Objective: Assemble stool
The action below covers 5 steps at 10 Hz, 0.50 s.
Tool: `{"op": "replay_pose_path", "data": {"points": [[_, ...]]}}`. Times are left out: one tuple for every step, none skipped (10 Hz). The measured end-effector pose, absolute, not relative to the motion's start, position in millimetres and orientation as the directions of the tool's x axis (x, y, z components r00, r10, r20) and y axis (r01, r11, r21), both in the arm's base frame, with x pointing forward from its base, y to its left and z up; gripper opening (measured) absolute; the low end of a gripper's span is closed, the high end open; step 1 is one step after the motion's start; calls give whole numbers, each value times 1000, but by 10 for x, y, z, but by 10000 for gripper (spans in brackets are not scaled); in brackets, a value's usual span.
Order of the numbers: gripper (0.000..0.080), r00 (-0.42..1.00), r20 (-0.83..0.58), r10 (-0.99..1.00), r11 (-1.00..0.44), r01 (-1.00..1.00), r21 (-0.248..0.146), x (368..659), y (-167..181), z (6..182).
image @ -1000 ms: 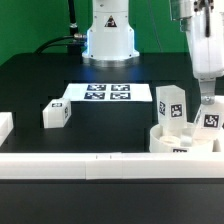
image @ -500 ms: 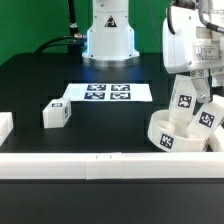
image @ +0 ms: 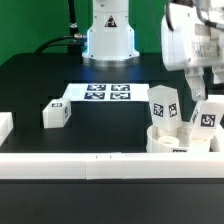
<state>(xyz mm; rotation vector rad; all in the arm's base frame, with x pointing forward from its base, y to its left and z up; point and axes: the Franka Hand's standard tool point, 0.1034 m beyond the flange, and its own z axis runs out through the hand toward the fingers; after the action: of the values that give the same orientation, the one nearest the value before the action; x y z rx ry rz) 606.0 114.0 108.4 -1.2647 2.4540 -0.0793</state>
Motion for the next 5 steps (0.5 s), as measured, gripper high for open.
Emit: {"op": "replay_pose_path", "data": {"points": [[642, -492, -302, -816, 564, -791, -235, 6040, 1047, 1190], [648, -475, -303, -826, 549, -799, -245, 6035, 947, 1297], [648, -458, -302, -836, 534, -806, -256, 6060, 864, 1379], [649, -457, -309, -834, 535, -807, -251, 6077, 808, 1458], [649, -455, -315, -833, 533, -812, -238, 6099, 811, 1508]]}}
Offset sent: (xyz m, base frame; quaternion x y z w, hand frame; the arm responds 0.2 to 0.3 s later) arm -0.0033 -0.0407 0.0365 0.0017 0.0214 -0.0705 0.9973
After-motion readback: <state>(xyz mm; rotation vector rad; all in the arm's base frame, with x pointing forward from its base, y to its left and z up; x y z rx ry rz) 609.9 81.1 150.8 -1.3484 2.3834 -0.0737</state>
